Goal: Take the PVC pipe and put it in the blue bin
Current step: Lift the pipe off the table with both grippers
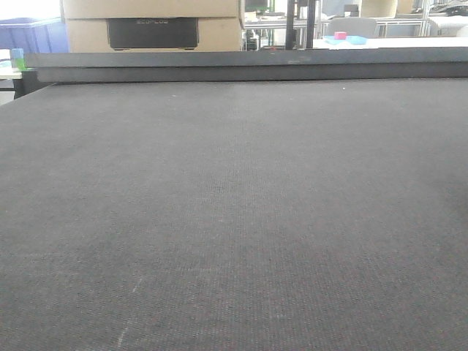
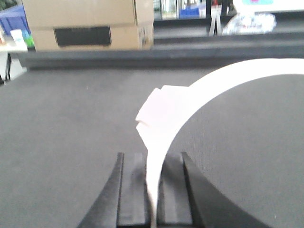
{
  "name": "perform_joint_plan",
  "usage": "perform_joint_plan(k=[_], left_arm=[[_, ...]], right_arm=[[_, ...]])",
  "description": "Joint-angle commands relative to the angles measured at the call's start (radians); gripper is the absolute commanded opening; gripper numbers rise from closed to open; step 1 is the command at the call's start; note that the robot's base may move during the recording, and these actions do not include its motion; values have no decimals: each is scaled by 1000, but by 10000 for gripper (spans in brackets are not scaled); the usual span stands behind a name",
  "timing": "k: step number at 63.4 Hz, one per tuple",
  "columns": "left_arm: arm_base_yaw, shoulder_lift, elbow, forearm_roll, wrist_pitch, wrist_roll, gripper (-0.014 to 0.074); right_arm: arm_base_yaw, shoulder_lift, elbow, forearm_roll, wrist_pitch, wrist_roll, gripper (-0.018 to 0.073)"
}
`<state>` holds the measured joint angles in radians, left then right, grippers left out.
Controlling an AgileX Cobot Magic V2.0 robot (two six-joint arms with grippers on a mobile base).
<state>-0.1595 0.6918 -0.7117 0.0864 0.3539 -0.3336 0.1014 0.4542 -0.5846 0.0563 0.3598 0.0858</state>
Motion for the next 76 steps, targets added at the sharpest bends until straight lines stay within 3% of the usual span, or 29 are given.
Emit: perform_joint_plan(k=[1,28,76], left_arm=[[3,-54,-1,41,-28,-7,-111],[3,-135,-1,239,-28,-7,-111],[3,-135,-1,238,-29,-7,-111]], right_arm=[[1,-41,-19,-10,-29,-9,-162],[1,-86,-49,-10,-16,-9,-162],[1,-86,-49,-10,-16,-9,-162]])
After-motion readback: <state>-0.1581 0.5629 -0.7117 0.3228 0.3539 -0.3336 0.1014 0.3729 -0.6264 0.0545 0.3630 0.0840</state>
